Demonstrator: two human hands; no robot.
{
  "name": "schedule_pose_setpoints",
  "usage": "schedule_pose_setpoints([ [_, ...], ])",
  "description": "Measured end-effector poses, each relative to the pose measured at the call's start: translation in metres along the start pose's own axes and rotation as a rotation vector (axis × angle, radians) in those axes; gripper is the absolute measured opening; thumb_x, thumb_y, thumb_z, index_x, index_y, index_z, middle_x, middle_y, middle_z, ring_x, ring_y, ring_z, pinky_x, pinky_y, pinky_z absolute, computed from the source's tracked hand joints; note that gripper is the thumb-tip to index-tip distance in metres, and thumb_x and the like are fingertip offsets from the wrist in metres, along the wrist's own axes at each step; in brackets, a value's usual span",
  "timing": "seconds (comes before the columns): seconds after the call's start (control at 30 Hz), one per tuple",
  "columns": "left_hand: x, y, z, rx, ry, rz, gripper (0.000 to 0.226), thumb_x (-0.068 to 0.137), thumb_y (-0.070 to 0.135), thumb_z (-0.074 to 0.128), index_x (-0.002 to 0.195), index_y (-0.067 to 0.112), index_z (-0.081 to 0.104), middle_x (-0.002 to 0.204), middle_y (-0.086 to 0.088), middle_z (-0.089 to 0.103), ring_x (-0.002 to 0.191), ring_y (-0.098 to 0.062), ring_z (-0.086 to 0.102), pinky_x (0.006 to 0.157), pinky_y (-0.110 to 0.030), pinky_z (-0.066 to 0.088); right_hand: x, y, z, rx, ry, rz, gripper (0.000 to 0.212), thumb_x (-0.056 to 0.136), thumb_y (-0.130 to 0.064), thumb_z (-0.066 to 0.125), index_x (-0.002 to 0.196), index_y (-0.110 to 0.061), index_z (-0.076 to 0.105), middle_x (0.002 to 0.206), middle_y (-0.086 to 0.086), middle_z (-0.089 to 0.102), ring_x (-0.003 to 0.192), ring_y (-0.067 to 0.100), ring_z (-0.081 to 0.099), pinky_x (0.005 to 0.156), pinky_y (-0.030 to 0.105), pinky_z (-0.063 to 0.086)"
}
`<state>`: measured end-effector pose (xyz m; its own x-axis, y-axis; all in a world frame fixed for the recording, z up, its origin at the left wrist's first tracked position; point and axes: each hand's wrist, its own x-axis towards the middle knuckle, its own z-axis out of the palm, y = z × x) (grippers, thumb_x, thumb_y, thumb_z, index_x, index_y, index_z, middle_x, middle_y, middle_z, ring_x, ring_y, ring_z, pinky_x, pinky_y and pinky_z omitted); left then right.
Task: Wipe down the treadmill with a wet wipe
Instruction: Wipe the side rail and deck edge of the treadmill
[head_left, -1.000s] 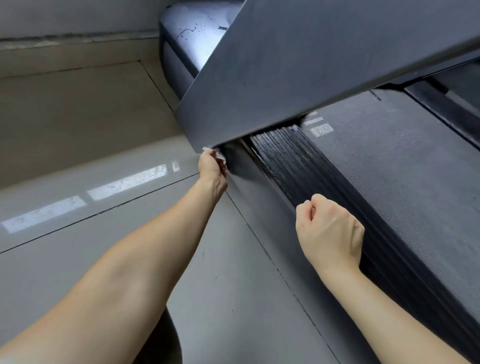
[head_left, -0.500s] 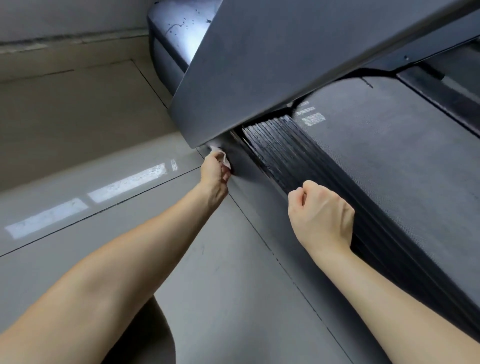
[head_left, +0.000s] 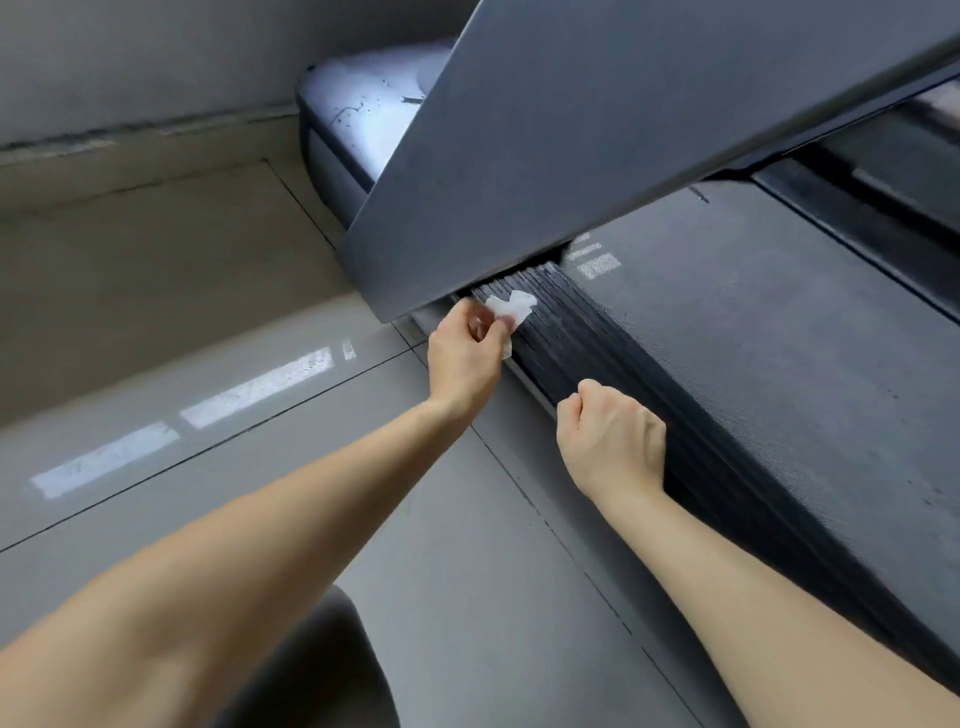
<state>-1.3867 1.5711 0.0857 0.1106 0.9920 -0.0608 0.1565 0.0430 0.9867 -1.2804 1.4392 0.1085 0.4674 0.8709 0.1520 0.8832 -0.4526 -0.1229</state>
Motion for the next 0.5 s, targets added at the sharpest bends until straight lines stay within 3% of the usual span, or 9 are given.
schedule_pose_setpoints([
  [0.17,-0.049,0.004,0.02,-0.018,-0.061,-0.044,0.012,0.094,0.027,0.069,0.089,0.022,0.059,0.059,0.016,0.059,0.054,-0.001,0.05,0.058,-0.02,0.045,0.0,0.003,-0.007,-0.087,-0.063,-0.074,0.032,0.105,-0.033,0.033,0.082,-0.017,0.047,0.073,-0.002,0.053,0.065,0.024,0.054,0.059,0.034,0.037],
  [0.27,-0.053,0.001,0.025,-0.205,-0.05,-0.119,0.009,0.097,0.023,0.066,0.094,0.018,0.058,0.07,0.005,0.064,0.06,-0.011,0.056,0.064,-0.031,0.05,-0.001,0.009,-0.004,-0.054,-0.03,-0.113,0.031,0.105,-0.033,0.036,0.082,-0.017,0.048,0.072,-0.001,0.055,0.064,0.024,0.057,0.057,0.033,0.037],
  [0.33,-0.032,0.002,0.021,-0.346,0.021,-0.25,0.014,0.101,0.019,0.062,0.096,0.01,0.052,0.073,-0.004,0.064,0.056,-0.017,0.053,0.056,-0.031,0.046,0.0,0.01,0.002,-0.05,-0.018,-0.12,0.031,0.105,-0.033,0.035,0.082,-0.017,0.048,0.071,-0.001,0.056,0.062,0.024,0.056,0.055,0.032,0.035],
  [0.4,-0.016,0.0,0.015,-0.493,0.045,-0.398,0.014,0.104,0.014,0.057,0.096,0.009,0.046,0.058,-0.003,0.059,0.043,-0.015,0.045,0.045,-0.026,0.037,0.0,0.012,0.002,-0.063,-0.017,-0.126,0.031,0.105,-0.032,0.034,0.083,-0.016,0.048,0.07,-0.002,0.054,0.06,0.022,0.051,0.054,0.031,0.032],
  [0.5,-0.013,-0.003,0.004,-0.537,0.005,-0.57,0.004,0.102,0.007,0.055,0.105,0.009,0.054,0.061,-0.005,0.057,0.038,-0.008,0.045,0.039,-0.018,0.035,0.006,0.014,-0.007,-0.05,-0.069,-0.201,0.029,0.105,-0.032,0.034,0.087,-0.016,0.051,0.077,0.0,0.062,0.063,0.022,0.054,0.057,0.032,0.037],
])
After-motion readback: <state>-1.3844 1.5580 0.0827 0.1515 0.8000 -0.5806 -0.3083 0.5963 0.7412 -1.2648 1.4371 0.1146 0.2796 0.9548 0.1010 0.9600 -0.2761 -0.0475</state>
